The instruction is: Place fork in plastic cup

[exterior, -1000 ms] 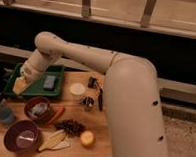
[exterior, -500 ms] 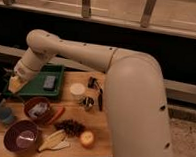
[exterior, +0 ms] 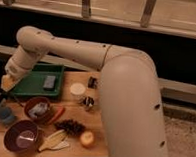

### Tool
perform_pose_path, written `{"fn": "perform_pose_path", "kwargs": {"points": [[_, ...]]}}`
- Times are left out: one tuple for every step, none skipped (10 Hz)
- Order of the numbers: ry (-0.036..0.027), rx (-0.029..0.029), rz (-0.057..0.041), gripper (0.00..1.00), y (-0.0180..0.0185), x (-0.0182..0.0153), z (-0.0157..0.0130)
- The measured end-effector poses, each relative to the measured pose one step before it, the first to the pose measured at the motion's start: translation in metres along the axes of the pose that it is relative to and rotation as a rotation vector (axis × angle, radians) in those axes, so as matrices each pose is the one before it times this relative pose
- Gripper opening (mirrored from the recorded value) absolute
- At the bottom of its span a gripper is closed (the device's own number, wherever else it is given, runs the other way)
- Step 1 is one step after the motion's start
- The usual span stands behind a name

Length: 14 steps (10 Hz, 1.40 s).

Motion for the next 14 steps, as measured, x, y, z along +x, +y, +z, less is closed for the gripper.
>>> {"fn": "perform_pose_path", "kwargs": {"points": [[0.00210, -0.01631, -0.00796, 0.19, -0.00048, -0.00490, 0.00940], [0.00240, -0.02320, -0.01270, 0.19, 0.00168, -0.00560, 0.01120], [-0.00082, -0.01843, -0.00784, 0.19, -0.00068, -0.00354, 0.00708], [-0.00129, -0.01474, -0.00624, 0.19, -0.00125, -0.00284, 0.00587], [-0.00077, -0.02529, -0.01519, 0.19, 0.00040, -0.00725, 0.01093], [0.00223, -0.01835, -0.01260, 0.19, 0.00077, -0.00577, 0.00897], [0.00017, -0.01531, -0.01065, 0.19, 0.00057, -0.00508, 0.00609], [0.00069, -0.00986, -0.00499, 0.19, -0.00017, -0.00205, 0.00302], [-0.00066, -0.00876, -0.00258, 0.19, -0.00054, -0.00144, 0.00284], [0.00285, -0.01209, -0.00606, 0.19, 0.00154, -0.00225, 0.00565], [0.00417, -0.00652, -0.00383, 0.19, 0.00043, -0.00036, 0.00432], [0.00130, -0.00067, -0.00320, 0.19, -0.00109, 0.00058, 0.00264], [-0.00365, -0.00060, -0.00287, 0.19, -0.00145, 0.00122, 0.00377], [-0.00698, 0.00350, 0.00086, 0.19, -0.00321, 0.00267, 0.00290]]}}
